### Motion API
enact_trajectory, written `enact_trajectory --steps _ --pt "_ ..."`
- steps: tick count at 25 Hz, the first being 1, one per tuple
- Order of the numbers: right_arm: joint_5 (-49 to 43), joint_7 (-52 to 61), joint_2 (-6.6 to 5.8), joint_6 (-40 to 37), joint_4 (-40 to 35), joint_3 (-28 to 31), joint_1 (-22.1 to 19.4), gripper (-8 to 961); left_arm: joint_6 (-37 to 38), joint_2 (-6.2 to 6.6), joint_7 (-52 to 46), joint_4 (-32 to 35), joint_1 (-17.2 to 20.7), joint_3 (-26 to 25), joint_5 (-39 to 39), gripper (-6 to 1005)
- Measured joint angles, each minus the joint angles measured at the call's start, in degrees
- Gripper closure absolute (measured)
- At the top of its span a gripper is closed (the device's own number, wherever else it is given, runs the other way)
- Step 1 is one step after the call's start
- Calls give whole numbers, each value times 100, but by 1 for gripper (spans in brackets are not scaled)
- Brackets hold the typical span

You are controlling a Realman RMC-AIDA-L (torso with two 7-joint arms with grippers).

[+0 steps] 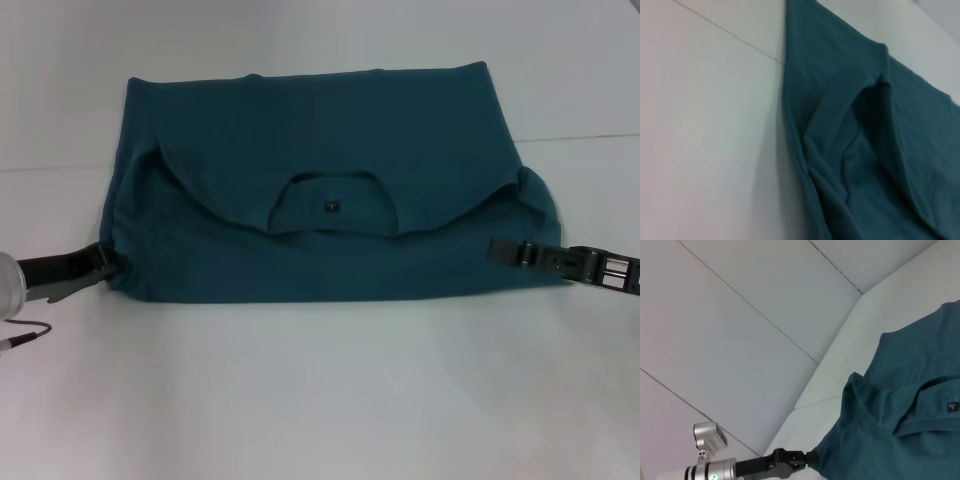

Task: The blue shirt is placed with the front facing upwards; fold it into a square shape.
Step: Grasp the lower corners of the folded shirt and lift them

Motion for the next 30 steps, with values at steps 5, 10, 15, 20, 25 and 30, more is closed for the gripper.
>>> enact_trajectory --steps 5,10,15,20,25,30 --pt "-4 -6 -18 7 0 0 1 66 463 101 200 -18 3 -401 -274 917" --pt "-156 38 -108 77 0 1 3 66 850 173 412 -36 17 -735 -455 957" --pt "-752 659 -411 489 -126 7 89 67 818 177 426 -39 16 -665 -410 957" --pt "-1437 1790 -869 758 -450 9 303 67 779 162 473 -43 18 -652 -427 957" --pt "-2240 2544 -1016 1163 -558 9 600 66 776 139 465 -45 15 -638 -445 957" --pt "-2429 2513 -909 1716 -501 -42 784 67 796 126 476 -45 16 -660 -453 957"
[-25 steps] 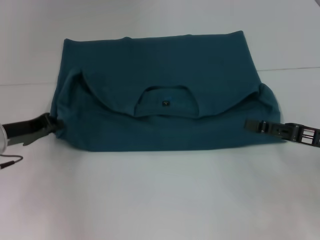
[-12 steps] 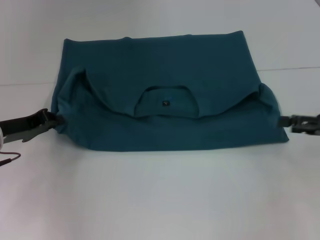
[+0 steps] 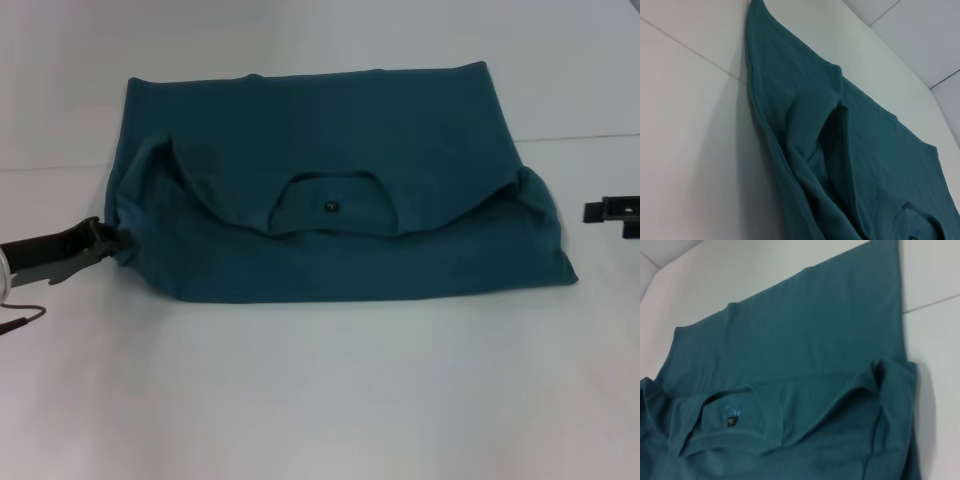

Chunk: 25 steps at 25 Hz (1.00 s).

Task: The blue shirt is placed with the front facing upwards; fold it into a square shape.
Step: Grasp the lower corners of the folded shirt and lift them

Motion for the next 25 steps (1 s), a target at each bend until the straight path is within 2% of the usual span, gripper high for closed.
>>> enact_trajectory --steps 7,13,21,25 --pt "-246 -292 346 501 196 -25 177 66 16 -12 0 25 70 -27 -23 956" --pt "-818 -251 457 925 596 -28 461 66 -9 -46 1 31 77 -31 -42 956" --pt "-1334 -230 725 1378 658 -28 701 67 -10 -70 9 36 105 -33 -96 956" --pt "-1367 -241 794 1423 699 -63 763 71 -11 -74 9 36 113 -33 -107 956"
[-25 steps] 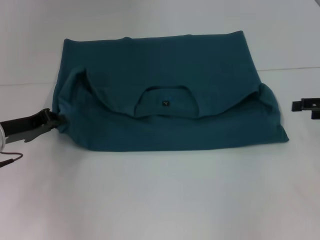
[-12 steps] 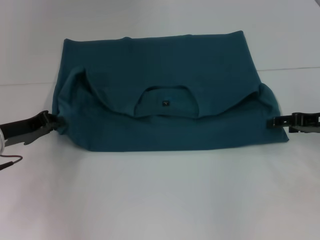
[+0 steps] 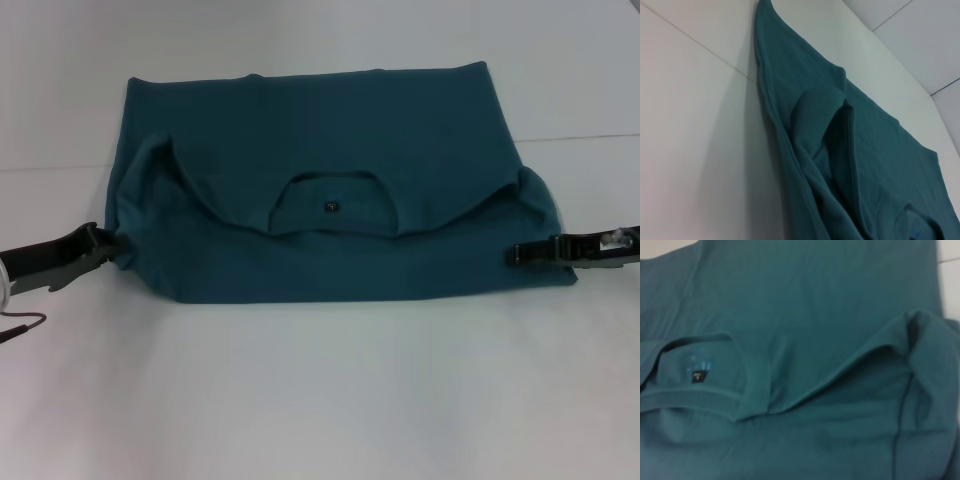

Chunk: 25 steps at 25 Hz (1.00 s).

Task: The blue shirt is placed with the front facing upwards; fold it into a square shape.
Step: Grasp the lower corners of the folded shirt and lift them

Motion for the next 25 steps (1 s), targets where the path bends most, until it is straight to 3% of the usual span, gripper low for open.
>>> enact_trajectory --steps 8,13,25 --pt "-8 44 -22 -48 133 -145 139 113 6 0 76 0 9 1 -178 958" --pt "-12 75 -37 -57 118 -140 139 313 33 0 83 -6 19 0 -207 957" --pt "17 100 -101 -367 -129 -111 17 599 76 1 83 -7 35 18 -206 957"
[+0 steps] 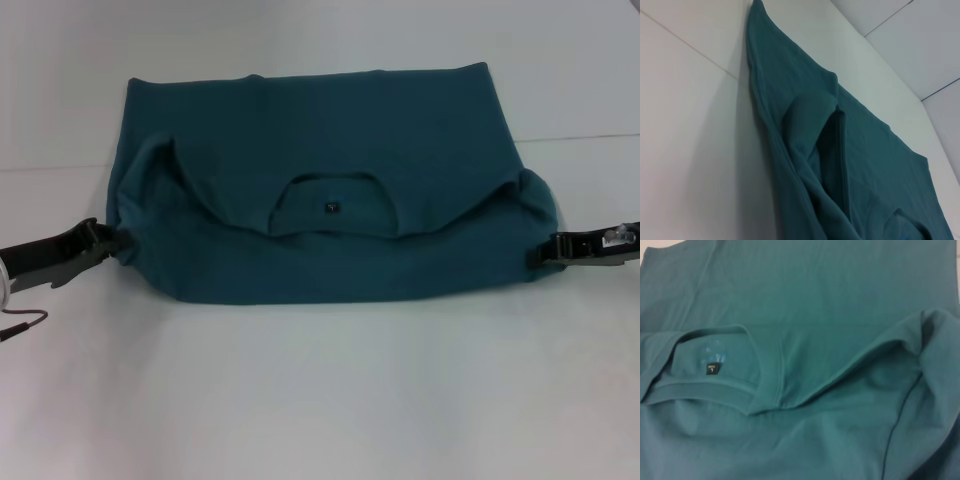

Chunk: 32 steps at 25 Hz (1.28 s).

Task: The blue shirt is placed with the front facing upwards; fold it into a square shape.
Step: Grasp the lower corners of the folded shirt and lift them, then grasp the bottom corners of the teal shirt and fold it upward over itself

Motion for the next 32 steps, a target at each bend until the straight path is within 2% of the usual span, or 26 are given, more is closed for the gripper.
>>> enact_trajectory --steps 4,10,11,12,16,20,25,32 --pt "0 -4 -27 -69 -39 3 -28 797 161 43 -3 19 3 93 114 957" --pt "-12 114 -69 -871 -556 6 -131 880 845 105 -122 455 87 169 613 956" --pt "-16 188 -89 -1312 -753 -3 -176 880 1200 110 -221 709 144 174 859 956" --pt "-16 188 -89 -1312 -753 -3 -176 880 1200 110 -221 709 144 174 859 956" --pt "-165 252 -109 -2190 -1073 -36 -242 881 1969 120 -359 1177 276 166 1315 956" --pt "-760 289 -34 -2892 -1297 -45 -261 881 2836 120 -468 1554 431 133 1697 956" --pt "-1275 229 50 -3558 -1350 -49 -301 882 3690 76 -524 2063 737 123 2042 956" --pt "-1417 -15 15 -4079 -1507 -63 -498 883 4346 63 -509 2319 1067 60 2489 957"
